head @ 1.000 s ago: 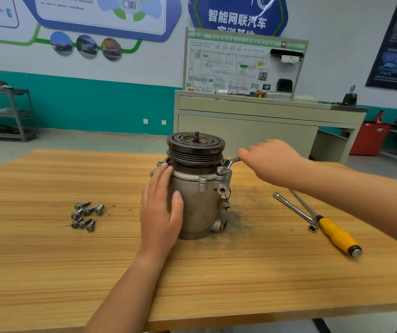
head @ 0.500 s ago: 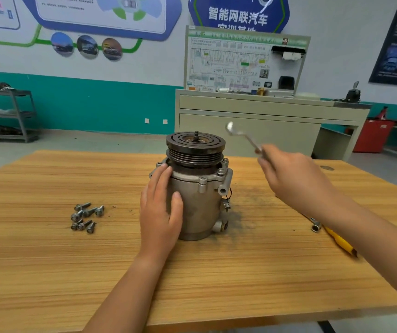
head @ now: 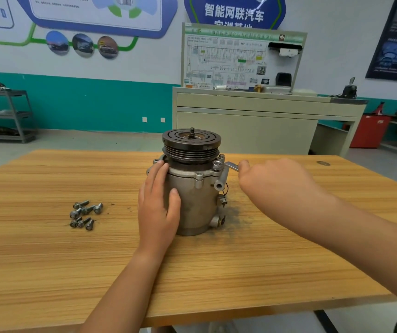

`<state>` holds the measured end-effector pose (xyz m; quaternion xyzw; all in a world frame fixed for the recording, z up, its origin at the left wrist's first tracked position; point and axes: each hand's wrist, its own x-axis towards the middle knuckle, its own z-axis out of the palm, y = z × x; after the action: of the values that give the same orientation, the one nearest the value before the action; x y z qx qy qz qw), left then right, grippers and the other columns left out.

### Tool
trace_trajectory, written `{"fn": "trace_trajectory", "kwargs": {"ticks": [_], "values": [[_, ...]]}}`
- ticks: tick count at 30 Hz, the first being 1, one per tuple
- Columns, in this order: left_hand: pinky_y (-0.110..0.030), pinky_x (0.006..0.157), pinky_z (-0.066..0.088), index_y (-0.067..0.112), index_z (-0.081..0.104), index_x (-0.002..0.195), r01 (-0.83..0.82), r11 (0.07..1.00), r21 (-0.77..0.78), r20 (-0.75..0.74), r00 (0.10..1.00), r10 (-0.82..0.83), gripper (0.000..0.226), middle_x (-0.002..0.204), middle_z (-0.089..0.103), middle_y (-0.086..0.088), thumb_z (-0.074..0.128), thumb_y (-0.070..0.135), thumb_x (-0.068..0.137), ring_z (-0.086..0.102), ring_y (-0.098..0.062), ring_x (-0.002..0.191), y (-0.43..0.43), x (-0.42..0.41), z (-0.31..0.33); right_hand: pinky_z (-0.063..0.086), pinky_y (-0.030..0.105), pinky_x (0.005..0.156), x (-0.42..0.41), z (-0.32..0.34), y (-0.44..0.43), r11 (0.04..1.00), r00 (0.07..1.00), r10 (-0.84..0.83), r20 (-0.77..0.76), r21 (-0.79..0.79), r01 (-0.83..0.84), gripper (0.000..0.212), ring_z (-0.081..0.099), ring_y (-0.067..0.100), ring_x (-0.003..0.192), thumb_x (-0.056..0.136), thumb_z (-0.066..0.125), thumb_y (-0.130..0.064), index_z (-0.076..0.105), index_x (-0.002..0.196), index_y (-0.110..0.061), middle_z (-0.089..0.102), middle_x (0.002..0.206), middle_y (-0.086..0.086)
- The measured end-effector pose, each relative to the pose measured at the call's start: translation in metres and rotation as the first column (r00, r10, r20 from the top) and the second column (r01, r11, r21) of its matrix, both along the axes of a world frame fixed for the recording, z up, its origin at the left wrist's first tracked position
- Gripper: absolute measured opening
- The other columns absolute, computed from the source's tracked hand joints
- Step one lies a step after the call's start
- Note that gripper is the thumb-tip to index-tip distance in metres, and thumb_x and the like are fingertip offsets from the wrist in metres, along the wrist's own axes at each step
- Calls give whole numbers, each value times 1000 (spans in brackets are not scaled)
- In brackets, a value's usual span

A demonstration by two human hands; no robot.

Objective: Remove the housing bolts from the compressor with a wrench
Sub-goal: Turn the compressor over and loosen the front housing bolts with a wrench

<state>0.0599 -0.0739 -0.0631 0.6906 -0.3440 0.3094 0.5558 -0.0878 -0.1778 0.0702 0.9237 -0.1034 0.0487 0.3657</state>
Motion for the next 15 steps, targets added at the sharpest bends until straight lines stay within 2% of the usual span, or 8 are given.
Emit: {"fn": "trace_trajectory", "kwargs": {"ticks": [3,6,9,12,14,15], "values": [[-9,109,14,16,39,139,3,1000,2,-6,1000,-2,50,144,31,13,43,15,88,26,-2,135,0,0,0,19,25,37,1,5,1,998,998,15,-57,-64,-19,34,23,15,44,88,43,4,48,121,-5,25,59,0],[-8,109,13,13,40,139,-5,1000,7,-4,1000,5,50,143,31,12,43,14,88,26,-2,134,1,0,0,17,24,37,2,8,-16,994,998,53,-40,-89,-57,28,25,12,43,92,38,-6,48,117,-12,27,57,-4],[-6,107,12,12,41,139,-11,1000,9,-7,1000,11,51,143,31,13,43,14,88,25,1,133,0,0,0,17,24,37,7,10,-36,989,994,101,-40,-108,-105,37,29,11,43,92,36,-7,41,127,-13,32,54,-3],[-6,107,12,13,40,139,-3,1000,11,-7,1000,3,51,143,30,14,43,15,88,24,2,132,1,-1,0,20,23,36,20,18,-57,979,992,125,-26,-161,-128,41,31,10,42,91,42,-5,39,131,-14,35,54,-3],[-5,106,12,12,40,139,-2,1000,11,-10,1000,2,51,143,29,14,43,14,88,23,3,132,1,-1,0,29,24,39,34,20,-67,981,989,138,44,-144,-131,34,37,12,46,92,46,-6,43,125,-14,43,60,-3],[-4,106,12,11,40,139,-2,1000,5,-10,1000,2,51,142,29,14,43,13,88,23,3,131,1,-1,0,39,26,47,42,16,-72,983,984,157,85,-108,-148,30,46,14,53,92,46,-5,44,121,-13,52,69,-1]]}}
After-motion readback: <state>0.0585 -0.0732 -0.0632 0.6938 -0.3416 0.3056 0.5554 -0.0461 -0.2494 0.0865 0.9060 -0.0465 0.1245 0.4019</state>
